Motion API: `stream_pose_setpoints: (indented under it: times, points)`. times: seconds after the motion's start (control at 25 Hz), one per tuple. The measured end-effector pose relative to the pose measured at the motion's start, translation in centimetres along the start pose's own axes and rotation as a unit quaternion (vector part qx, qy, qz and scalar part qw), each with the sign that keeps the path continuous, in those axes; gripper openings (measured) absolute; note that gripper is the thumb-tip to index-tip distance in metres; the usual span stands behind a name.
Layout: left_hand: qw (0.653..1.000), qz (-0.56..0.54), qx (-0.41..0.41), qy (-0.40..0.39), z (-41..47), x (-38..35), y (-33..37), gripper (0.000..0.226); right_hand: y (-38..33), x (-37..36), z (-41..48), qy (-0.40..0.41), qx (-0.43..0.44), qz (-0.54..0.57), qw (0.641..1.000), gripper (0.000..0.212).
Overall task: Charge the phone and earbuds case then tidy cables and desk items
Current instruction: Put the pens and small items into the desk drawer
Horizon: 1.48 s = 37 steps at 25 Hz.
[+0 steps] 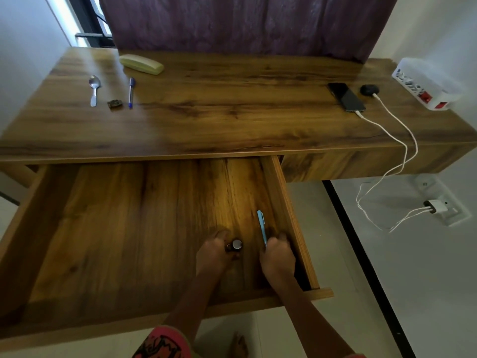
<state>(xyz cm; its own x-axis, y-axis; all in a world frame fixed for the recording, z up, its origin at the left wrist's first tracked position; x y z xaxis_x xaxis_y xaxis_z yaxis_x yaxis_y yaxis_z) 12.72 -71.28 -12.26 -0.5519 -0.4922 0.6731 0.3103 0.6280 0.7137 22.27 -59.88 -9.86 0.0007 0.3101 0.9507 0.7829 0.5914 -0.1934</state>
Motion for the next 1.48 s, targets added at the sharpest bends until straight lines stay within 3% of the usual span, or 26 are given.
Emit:
stream_pose_setpoints:
  times: [0.12,0.28,0.68,0.88,1.2,1.48]
  points:
    - [0.999,0.01,0.009,0.031,-0.6,1.6,-0.2,0.053,-0.8,0.6,-0.1,0.045,0.04,-0.006,0.998,0.037]
    - [0.998,-0.021,0.002,0.051,-1.4,4.0,-1.6,0.038,-3.7,2.0,-0.3,0.067,0.084,0.0,0.994,0.04]
    - [0.973,0.021,-0.078,0.216,0.8,21.3,-5.1,0.027,-22.8,6.3,1.2,0.151,0.133,0.052,0.978,0.035]
    - [0.959,0.016,-0.106,0.262,3.0,28.9,-6.4,0.027,-30.5,9.3,2.7,0.186,0.165,0.073,0.966,0.036]
    - [0.961,0.007,-0.078,0.266,11.8,35.4,-7.0,0.032,-39.5,9.9,9.6,0.138,0.204,0.112,0.963,0.033]
    - [0.969,-0.016,-0.013,0.245,21.6,35.2,-9.8,0.038,-44.0,6.4,19.6,0.053,0.18,0.172,0.967,0.029]
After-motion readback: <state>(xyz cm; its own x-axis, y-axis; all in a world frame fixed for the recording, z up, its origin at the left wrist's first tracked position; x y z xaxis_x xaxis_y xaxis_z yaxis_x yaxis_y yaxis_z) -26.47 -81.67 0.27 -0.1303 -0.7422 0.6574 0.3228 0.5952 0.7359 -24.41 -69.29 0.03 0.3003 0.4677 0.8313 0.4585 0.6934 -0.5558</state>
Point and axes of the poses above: each hand's wrist, its own z-axis towards the middle knuckle, its own x-axis out of the back of the hand, y = z × x, the point moved 2 cm from there along z, towards the middle knuckle, and after that the axes turned 6 degrees about -z, right-handed, at the moved point
